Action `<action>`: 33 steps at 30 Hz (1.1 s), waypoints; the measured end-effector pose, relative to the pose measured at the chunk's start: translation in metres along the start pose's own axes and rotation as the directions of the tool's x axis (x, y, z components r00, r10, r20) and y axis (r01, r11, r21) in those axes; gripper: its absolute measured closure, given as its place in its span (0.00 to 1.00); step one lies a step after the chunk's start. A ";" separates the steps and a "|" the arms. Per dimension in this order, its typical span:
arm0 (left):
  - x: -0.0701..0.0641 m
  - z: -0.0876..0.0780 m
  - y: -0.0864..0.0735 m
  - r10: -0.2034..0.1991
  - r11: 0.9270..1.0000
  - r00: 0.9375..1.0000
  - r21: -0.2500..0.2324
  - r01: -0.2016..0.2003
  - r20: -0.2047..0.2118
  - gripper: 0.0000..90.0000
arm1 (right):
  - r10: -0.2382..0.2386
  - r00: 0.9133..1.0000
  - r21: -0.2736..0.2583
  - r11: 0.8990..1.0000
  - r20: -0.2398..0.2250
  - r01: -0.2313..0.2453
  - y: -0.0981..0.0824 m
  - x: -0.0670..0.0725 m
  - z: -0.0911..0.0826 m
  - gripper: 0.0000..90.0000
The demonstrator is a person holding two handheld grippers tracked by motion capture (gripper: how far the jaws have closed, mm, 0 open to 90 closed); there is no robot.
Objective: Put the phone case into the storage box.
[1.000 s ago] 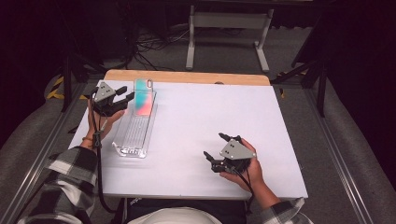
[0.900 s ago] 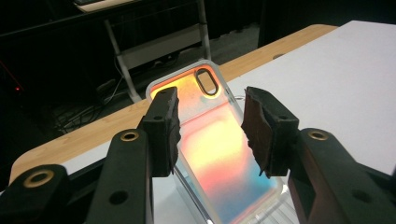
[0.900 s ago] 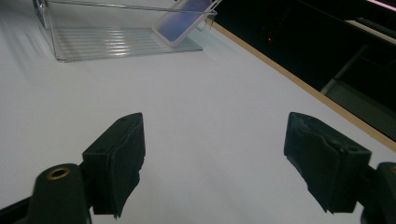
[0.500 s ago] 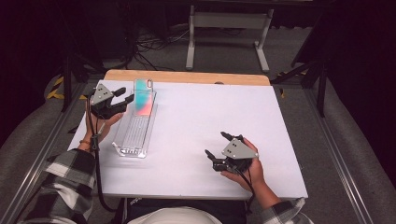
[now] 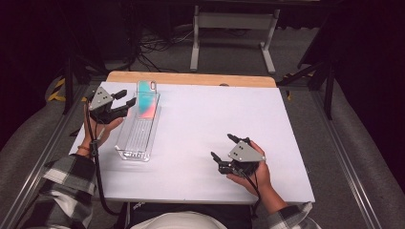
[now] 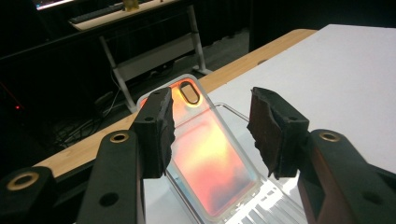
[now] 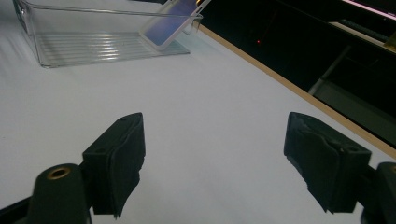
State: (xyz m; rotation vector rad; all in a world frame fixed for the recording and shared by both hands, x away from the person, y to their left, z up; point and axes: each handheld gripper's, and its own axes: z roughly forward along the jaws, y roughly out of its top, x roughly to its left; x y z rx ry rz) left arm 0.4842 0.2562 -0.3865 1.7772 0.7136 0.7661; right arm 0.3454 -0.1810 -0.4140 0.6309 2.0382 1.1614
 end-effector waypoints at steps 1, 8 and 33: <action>0.000 -0.001 0.000 -0.005 1.000 1.000 -0.001 0.005 0.008 0.56 | 0.000 1.000 0.001 1.000 -0.001 0.000 0.000 0.000 0.000 0.24; -0.005 -0.005 0.001 0.000 1.000 1.000 -0.011 0.000 0.015 0.54 | 0.000 1.000 -0.001 1.000 0.008 0.000 0.000 -0.001 0.000 0.24; -0.028 -0.018 0.003 0.040 0.999 0.996 -0.018 -0.039 0.080 0.46 | 0.010 1.000 -0.004 1.000 0.015 -0.009 0.000 -0.002 -0.001 0.24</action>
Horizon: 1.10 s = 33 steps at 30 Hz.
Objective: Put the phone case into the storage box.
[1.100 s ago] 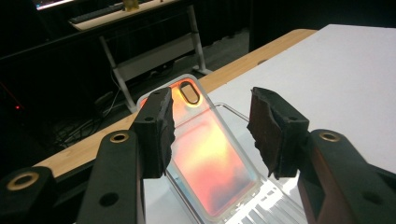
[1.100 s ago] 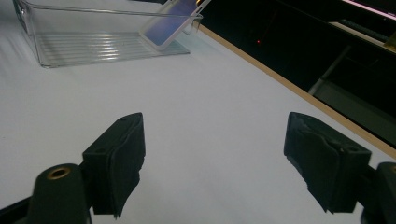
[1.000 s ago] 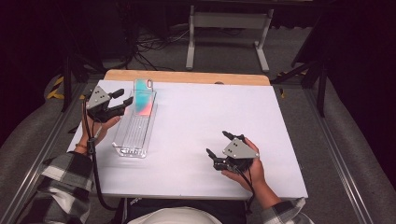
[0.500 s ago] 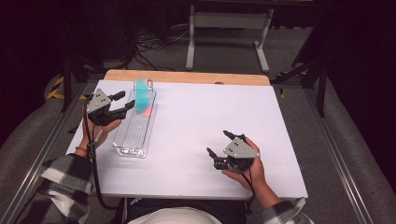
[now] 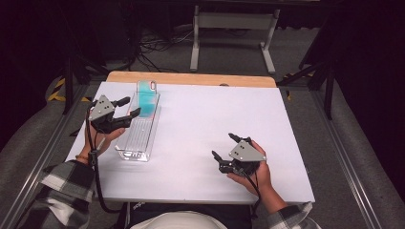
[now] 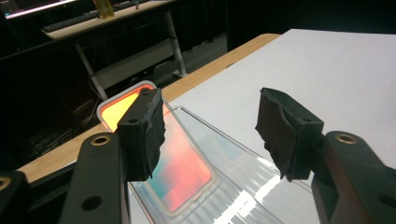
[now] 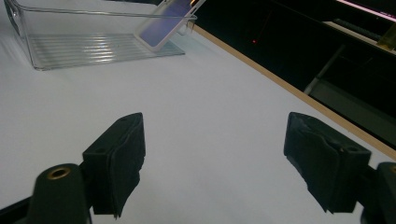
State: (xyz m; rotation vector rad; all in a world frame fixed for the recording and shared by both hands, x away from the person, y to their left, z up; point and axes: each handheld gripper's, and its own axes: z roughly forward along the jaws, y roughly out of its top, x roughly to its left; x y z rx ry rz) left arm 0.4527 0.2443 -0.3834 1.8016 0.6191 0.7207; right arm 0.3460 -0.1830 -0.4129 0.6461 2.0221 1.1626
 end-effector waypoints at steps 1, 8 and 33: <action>-0.001 0.000 0.000 0.002 1.000 1.000 0.000 -0.002 -0.001 0.47 | 0.002 1.000 0.001 1.000 0.000 -0.002 0.000 0.000 0.000 0.24; -0.007 -0.003 0.002 0.018 1.000 1.000 -0.003 -0.018 0.015 0.46 | 0.002 1.000 -0.006 1.000 0.005 -0.002 0.000 -0.001 -0.001 0.24; -0.031 -0.016 0.007 0.052 0.998 0.997 -0.030 -0.051 0.052 0.40 | 0.002 1.000 -0.013 1.000 0.012 -0.002 0.002 -0.001 -0.002 0.24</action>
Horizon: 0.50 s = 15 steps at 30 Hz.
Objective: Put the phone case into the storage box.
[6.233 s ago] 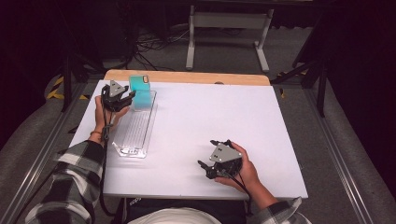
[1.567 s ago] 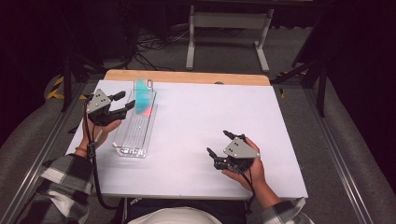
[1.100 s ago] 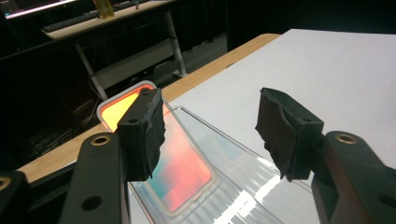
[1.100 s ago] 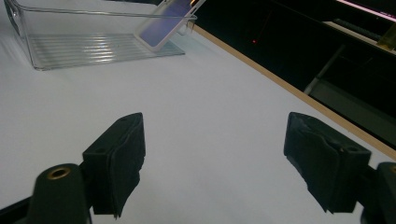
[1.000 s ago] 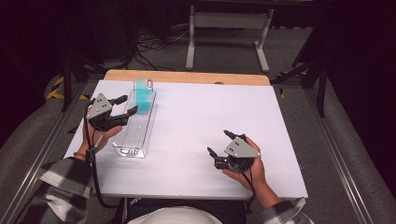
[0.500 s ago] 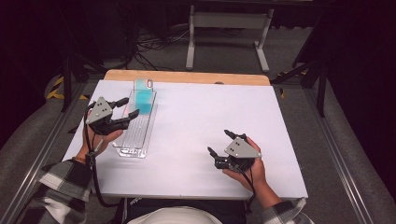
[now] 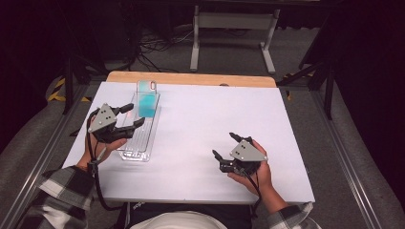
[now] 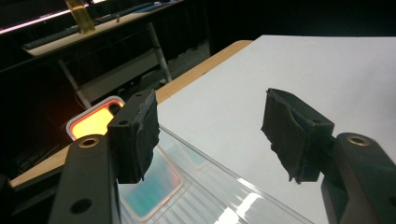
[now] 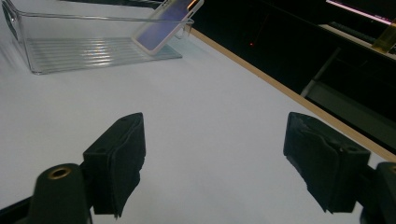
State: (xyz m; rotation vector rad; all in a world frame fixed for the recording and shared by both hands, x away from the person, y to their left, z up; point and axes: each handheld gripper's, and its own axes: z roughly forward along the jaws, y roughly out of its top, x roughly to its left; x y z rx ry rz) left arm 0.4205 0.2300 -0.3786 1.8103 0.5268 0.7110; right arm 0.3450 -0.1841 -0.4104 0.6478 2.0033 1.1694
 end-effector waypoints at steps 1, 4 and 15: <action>-0.001 0.000 0.000 0.000 1.000 1.000 0.000 0.000 0.004 0.39 | 0.000 1.000 -0.001 1.000 0.000 0.000 0.000 0.000 0.000 0.24; -0.003 0.000 0.000 0.005 1.000 1.000 -0.001 -0.005 0.007 0.38 | -0.003 1.000 -0.001 1.000 0.000 0.003 0.000 0.000 0.000 0.24; -0.010 -0.004 0.000 0.007 1.000 1.000 -0.004 -0.007 0.030 0.36 | 0.002 1.000 -0.012 1.000 0.003 -0.002 0.002 -0.001 -0.002 0.24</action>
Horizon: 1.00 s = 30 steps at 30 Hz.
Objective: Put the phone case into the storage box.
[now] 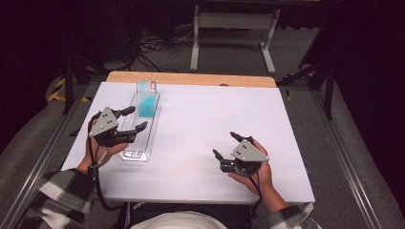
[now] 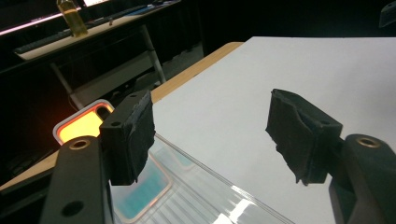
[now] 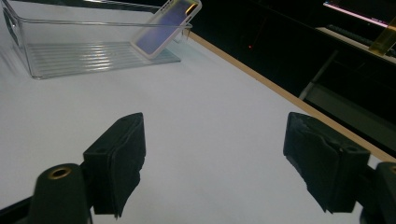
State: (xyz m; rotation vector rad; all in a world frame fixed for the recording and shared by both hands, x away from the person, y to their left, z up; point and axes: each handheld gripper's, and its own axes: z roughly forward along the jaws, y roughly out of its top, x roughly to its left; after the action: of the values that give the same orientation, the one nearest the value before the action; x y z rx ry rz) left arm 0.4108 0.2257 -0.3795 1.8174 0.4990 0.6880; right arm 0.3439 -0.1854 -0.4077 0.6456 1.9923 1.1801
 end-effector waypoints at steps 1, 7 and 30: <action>-0.001 0.000 0.000 0.001 1.000 1.000 -0.005 -0.001 -0.002 0.36 | 0.000 1.000 -0.001 1.000 0.000 0.000 0.000 0.000 0.000 0.24; -0.004 -0.002 0.000 0.007 1.000 1.000 -0.006 -0.007 0.014 0.35 | 0.003 1.000 -0.021 1.000 -0.013 -0.003 0.001 0.000 -0.002 0.24; -0.023 -0.007 -0.001 0.008 1.000 1.000 -0.019 -0.007 0.029 0.25 | 0.000 1.000 -0.026 1.000 -0.020 0.000 0.003 0.002 -0.003 0.24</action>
State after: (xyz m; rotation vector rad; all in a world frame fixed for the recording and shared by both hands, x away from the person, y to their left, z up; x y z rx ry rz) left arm 0.3888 0.2169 -0.3834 1.8096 0.4648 0.6687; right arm 0.3404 -0.1844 -0.4044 0.6232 1.9902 1.2150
